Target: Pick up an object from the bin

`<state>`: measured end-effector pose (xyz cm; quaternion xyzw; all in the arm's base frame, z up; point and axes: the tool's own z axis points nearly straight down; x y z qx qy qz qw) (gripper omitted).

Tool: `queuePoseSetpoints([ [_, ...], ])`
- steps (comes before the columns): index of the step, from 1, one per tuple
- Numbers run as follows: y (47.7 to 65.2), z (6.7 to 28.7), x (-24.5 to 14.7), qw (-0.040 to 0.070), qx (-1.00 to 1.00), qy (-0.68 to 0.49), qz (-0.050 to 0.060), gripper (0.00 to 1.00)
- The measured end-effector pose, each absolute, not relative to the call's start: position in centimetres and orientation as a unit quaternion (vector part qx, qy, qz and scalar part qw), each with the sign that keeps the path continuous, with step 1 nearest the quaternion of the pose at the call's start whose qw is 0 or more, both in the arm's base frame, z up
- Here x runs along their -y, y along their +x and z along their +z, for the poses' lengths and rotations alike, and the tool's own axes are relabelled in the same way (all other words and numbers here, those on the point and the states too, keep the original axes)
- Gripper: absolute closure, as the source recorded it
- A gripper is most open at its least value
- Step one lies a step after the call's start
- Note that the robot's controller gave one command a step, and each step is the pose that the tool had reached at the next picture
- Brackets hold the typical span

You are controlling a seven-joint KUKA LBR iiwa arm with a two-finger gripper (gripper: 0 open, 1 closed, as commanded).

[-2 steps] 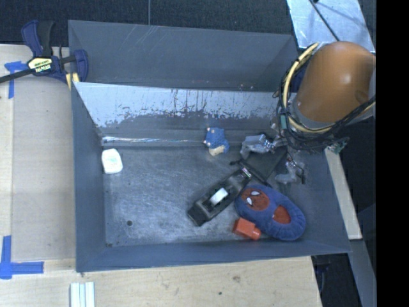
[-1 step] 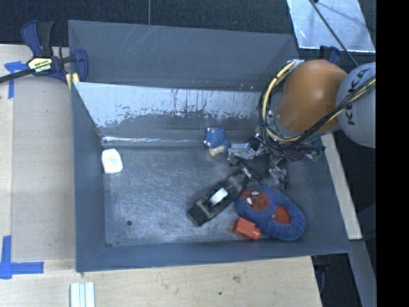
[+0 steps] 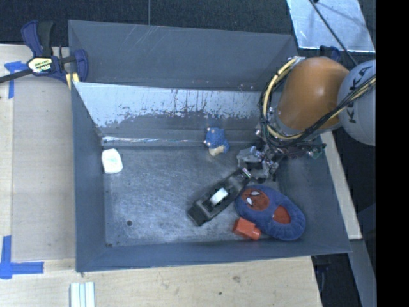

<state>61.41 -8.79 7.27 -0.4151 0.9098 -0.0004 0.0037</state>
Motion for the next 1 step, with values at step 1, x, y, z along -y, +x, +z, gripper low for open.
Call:
queuePoseSetpoints([
  [1,60.29,20.60,6.77,0.006,-0.911,-0.412,-0.003,1.00],
])
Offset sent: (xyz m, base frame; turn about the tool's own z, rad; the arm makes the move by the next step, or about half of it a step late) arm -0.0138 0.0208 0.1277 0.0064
